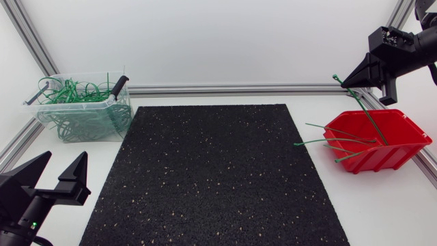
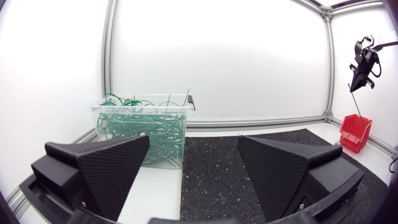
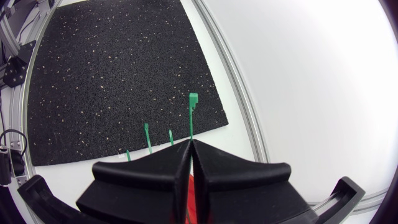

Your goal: Take a green cable tie from the red box, thread the tail through the head to close it, then place it in the transparent bin on the left.

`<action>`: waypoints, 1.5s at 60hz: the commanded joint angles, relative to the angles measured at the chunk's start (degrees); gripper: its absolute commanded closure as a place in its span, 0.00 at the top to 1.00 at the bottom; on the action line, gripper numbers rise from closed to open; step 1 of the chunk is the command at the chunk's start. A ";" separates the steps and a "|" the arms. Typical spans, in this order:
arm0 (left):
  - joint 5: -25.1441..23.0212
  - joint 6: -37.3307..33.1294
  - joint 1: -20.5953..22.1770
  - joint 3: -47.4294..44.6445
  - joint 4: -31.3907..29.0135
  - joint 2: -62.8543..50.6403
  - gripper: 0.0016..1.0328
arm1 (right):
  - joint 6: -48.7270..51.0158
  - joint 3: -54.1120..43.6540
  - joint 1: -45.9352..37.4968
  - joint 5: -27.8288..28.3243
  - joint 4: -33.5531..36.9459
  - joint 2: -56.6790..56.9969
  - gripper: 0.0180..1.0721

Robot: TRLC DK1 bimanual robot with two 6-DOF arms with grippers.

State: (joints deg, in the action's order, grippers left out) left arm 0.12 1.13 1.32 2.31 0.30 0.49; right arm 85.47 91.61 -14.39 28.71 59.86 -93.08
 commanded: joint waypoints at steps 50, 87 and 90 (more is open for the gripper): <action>0.14 0.81 0.61 -2.04 -1.88 0.04 0.96 | 2.68 -23.15 4.81 -14.65 -12.66 3.69 0.05; 0.14 0.81 0.52 -2.13 -1.88 0.04 0.96 | -14.37 -8.64 5.08 -0.14 -7.74 18.81 0.05; 0.14 0.81 0.52 -2.04 -1.88 0.04 0.96 | -16.83 -7.50 4.99 0.73 -8.35 19.34 0.05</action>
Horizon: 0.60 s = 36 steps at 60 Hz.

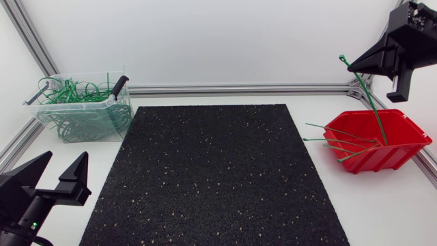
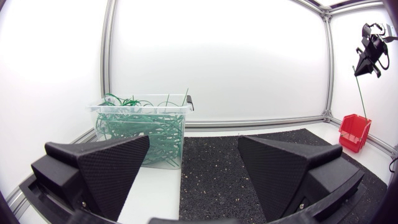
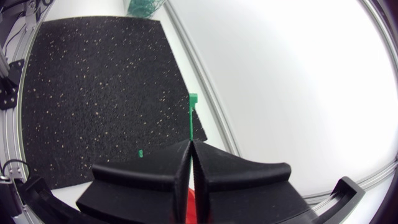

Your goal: Take a green cable tie from the red box, thread the tail through the head to close it, then place it in the transparent bin on the left.

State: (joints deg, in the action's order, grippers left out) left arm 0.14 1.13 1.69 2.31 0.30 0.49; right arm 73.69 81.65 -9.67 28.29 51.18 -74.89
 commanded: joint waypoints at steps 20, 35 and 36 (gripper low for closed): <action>0.12 0.81 0.50 -2.13 -1.79 0.04 0.96 | -14.98 6.68 -0.26 7.04 -0.99 5.90 0.05; 0.12 0.81 1.12 -2.13 -1.79 0.04 0.96 | -22.89 6.24 3.78 7.74 1.12 8.27 0.05; 0.12 0.81 1.21 -2.04 -1.79 0.04 0.96 | -22.98 6.07 4.31 7.74 1.73 8.27 0.05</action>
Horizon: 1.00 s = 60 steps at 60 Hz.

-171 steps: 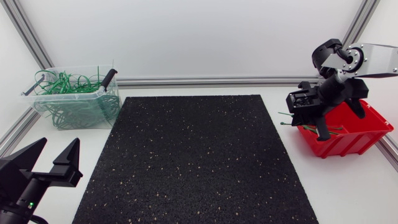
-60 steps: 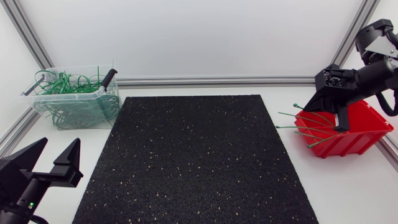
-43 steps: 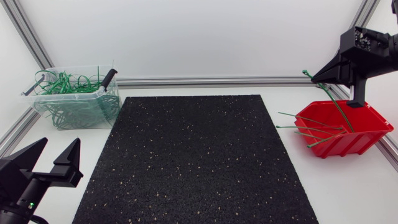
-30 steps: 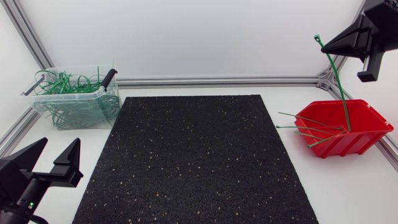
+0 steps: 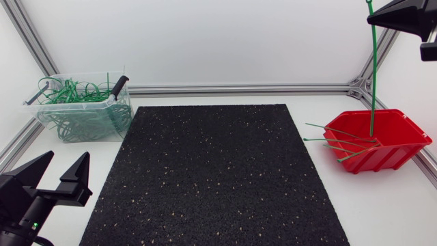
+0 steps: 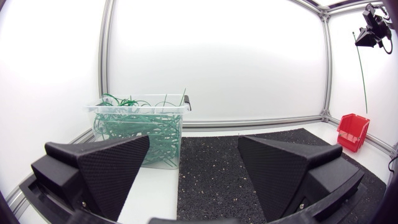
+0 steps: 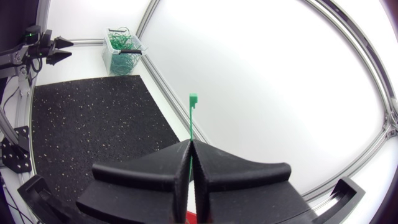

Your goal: Take a green cable tie from the red box, thread the tail through the head to close it, then place it in the transparent bin on the left.

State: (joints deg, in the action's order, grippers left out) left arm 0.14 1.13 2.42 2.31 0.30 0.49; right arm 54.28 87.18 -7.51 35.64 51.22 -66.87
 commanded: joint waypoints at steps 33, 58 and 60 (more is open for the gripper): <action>0.12 0.90 0.84 -2.13 -1.88 -0.23 0.96 | -17.02 -5.44 15.51 1.63 8.63 -6.08 0.05; 0.12 0.90 0.84 -2.13 -1.88 -0.49 0.96 | -17.46 -7.81 20.87 11.30 15.22 -10.30 0.05; 0.12 0.90 0.84 -2.04 -1.88 -0.49 0.96 | -17.28 -7.90 20.87 12.00 15.66 -10.38 0.05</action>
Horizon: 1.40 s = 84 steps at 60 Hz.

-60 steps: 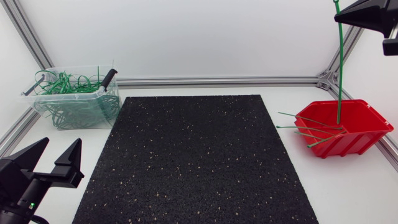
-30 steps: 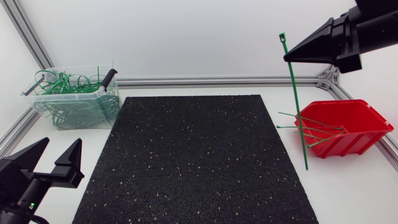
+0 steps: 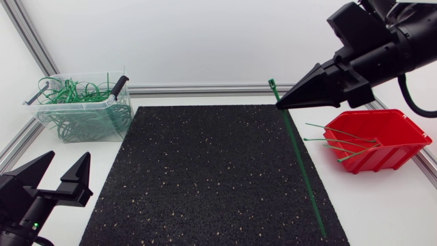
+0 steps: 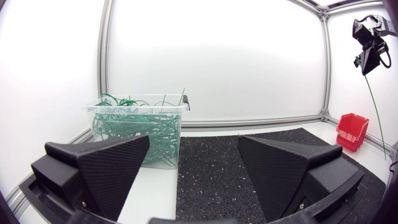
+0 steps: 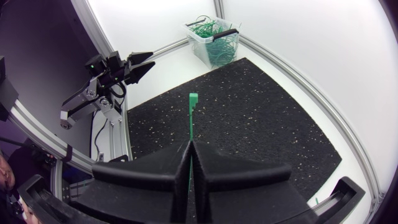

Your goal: Take a green cable tie from the red box, thread the tail through the head to close it, then place it in the transparent bin on the left.

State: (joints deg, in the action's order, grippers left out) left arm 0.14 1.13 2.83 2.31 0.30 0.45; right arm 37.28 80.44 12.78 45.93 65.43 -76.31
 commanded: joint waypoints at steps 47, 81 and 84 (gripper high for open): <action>-7.17 3.80 -0.28 3.67 -4.16 -5.90 0.96 | -11.09 -4.07 6.82 8.21 2.86 -6.39 0.05; -33.63 11.88 -2.74 21.69 -10.23 -27.08 0.96 | -10.38 -7.85 6.03 14.89 -3.99 -8.33 0.05; -35.21 12.15 -2.22 22.39 -10.23 -27.96 0.96 | -10.38 -8.11 6.03 15.68 -4.78 -8.59 0.05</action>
State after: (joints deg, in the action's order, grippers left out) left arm -32.93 11.29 0.12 21.96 -9.65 -25.74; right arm 27.18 74.02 19.03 60.36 61.43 -83.72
